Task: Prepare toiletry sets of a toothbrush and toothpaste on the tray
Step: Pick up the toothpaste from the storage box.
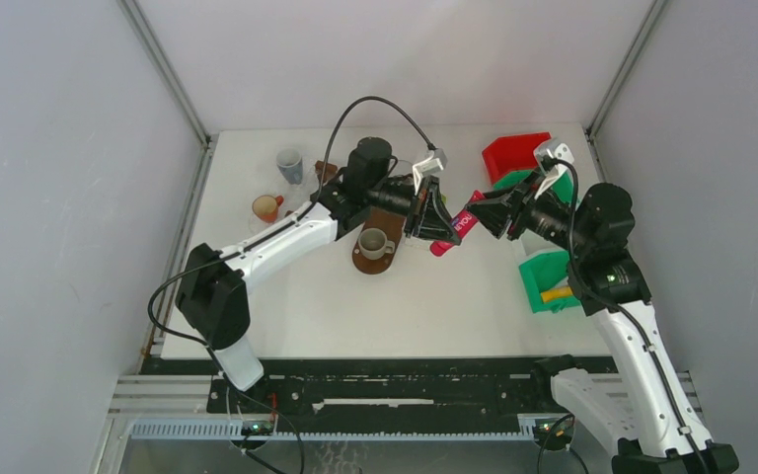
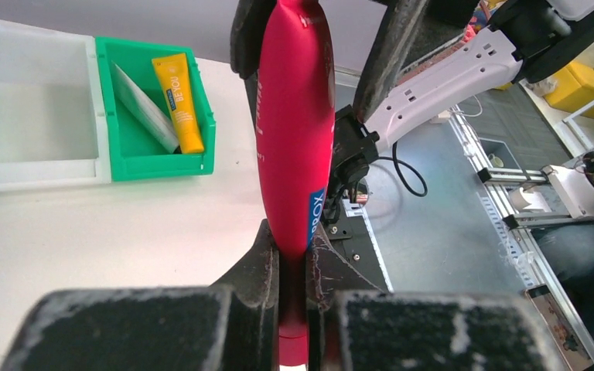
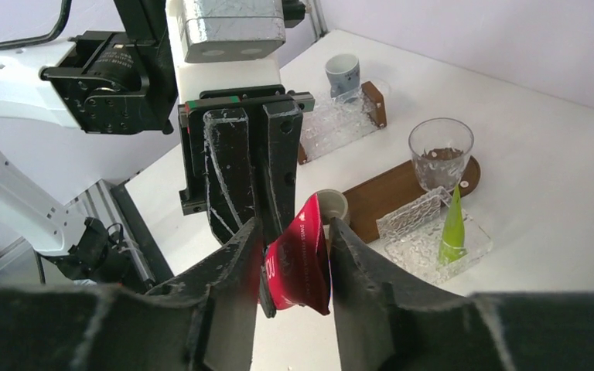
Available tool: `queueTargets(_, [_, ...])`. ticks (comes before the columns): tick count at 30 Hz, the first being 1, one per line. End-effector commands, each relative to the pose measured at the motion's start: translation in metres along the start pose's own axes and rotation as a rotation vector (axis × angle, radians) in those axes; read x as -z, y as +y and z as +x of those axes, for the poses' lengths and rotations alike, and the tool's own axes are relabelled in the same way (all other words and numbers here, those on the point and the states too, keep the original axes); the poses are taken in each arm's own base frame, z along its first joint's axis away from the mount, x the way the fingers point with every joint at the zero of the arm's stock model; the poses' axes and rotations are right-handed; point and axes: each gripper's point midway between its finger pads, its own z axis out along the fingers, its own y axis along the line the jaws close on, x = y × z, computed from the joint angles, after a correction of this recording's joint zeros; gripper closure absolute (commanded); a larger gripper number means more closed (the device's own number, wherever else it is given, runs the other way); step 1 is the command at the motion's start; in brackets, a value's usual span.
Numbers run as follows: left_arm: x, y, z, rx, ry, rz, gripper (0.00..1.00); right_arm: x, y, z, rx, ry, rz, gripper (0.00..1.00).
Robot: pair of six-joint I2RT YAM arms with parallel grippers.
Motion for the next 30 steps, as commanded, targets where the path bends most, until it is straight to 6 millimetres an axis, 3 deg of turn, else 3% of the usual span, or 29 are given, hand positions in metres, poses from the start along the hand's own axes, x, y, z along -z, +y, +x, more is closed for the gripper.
queueTargets(1, [0.009,-0.030,-0.038,-0.149,-0.042,0.044,1.00,0.006,0.014,-0.014,0.058,-0.018,-0.057,0.60])
queueTargets(8, [0.011,-0.033,-0.039,-0.156,-0.041,0.048,0.99,0.004,0.018,-0.005,0.049,0.014,-0.102,0.79])
queueTargets(12, [0.013,-0.034,-0.041,-0.155,-0.044,0.044,0.95,0.004,0.019,-0.003,0.052,0.013,-0.115,1.00])
queueTargets(20, [0.022,-0.033,-0.044,-0.159,-0.061,0.011,0.56,0.010,0.018,-0.012,0.076,-0.058,-0.083,1.00])
queueTargets(26, [0.024,-0.032,-0.044,-0.157,-0.066,0.004,0.45,0.010,0.015,-0.013,0.070,-0.090,-0.070,1.00])
queueTargets(30, [0.040,-0.024,-0.051,-0.155,-0.101,-0.063,0.36,0.012,0.007,-0.013,0.067,-0.102,-0.021,1.00])
